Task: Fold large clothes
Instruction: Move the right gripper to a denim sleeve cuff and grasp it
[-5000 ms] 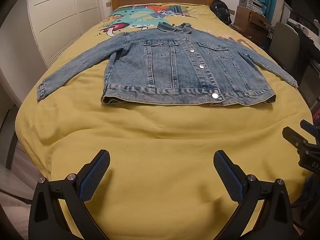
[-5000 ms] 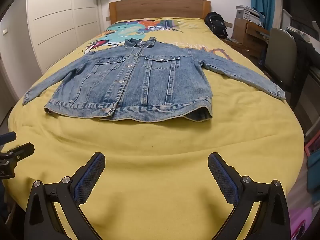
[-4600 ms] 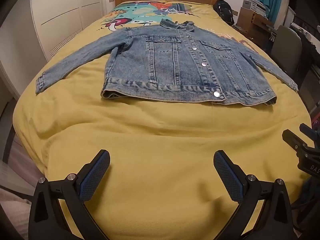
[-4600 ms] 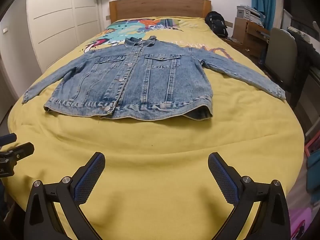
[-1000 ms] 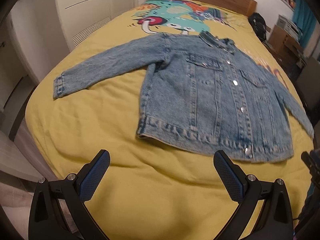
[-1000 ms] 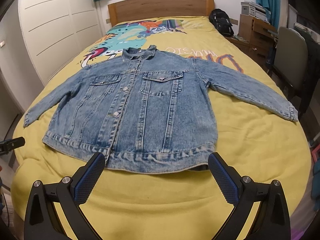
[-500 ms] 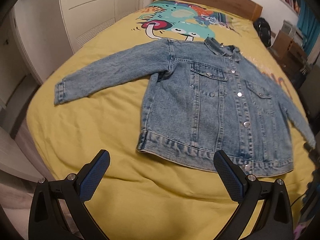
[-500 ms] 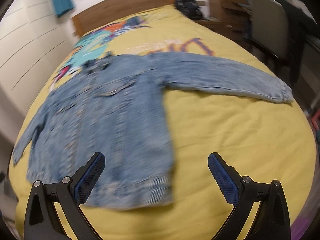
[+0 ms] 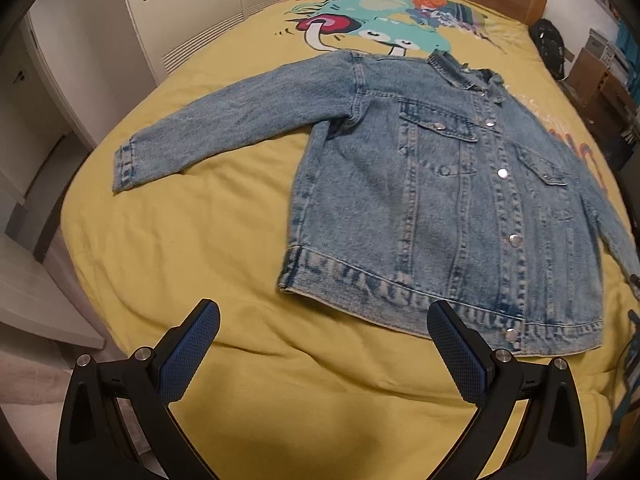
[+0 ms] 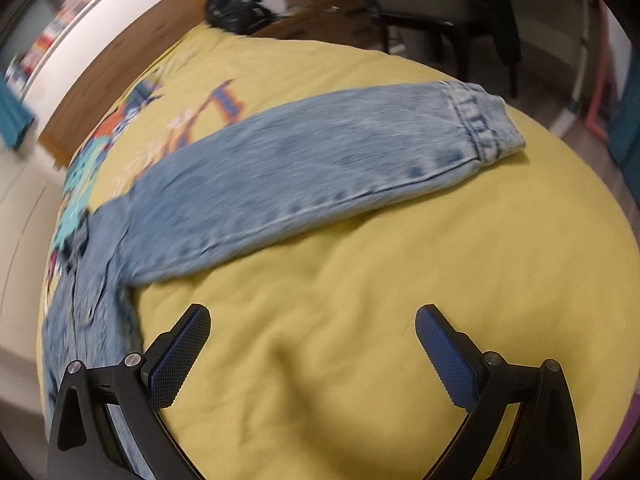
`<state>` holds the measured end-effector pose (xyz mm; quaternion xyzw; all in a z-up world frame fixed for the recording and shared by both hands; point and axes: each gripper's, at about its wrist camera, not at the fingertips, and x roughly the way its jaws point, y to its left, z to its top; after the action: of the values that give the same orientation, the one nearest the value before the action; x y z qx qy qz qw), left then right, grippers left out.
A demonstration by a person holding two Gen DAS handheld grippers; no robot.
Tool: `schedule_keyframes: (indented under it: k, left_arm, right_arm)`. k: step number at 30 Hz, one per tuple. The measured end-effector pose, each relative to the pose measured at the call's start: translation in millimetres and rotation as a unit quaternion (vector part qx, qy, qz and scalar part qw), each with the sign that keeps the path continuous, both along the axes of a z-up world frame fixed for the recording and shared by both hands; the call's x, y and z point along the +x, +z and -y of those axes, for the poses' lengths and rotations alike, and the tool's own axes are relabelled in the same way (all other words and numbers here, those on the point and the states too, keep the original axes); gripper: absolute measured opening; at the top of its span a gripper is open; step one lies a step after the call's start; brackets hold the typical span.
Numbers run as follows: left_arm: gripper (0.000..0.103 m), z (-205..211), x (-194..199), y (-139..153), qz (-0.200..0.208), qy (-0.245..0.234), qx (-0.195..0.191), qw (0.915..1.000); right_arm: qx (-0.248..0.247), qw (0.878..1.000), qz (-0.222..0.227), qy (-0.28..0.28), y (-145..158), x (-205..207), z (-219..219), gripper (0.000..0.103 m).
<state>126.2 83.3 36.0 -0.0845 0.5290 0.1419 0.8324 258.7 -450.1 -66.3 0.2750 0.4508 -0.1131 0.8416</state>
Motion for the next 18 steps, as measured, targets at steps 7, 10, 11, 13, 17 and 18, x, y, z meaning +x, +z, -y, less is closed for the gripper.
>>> schedule_keyframes:
  k: [7,10,11,13,17,18]
  left_arm:
    - [0.102,1.9,4.2,-9.8,-0.016,0.005,0.008,0.9998]
    - [0.102,1.0,5.4,-13.1,-0.021,0.008,0.010,0.9997]
    - [0.102,0.2,5.4,-14.1,-0.023,0.009,0.010,0.9997]
    - [0.102,-2.1,5.9,-16.1,-0.026,0.012,0.008,0.9996]
    - [0.102,-6.3,5.5,-17.2,-0.027,0.015,0.008,0.9995]
    - [0.102,-7.0,5.3,-17.2,-0.026,0.014,0.008,0.9995]
  right_arm:
    - [0.058,0.997,0.014,-0.050,-14.1,16.7,46.7,0.097]
    - [0.082,0.994,0.028,-0.072,-16.6,22.1,64.3,0.096]
    - [0.091,0.992,0.034,-0.083,-17.5,23.6,72.3,0.096]
    - [0.107,0.988,0.044,-0.100,-19.4,25.7,84.2,0.095]
    - [0.119,0.982,0.049,-0.139,-20.3,31.4,107.1,0.073]
    - [0.123,0.980,0.049,-0.148,-21.4,32.4,112.5,0.072]
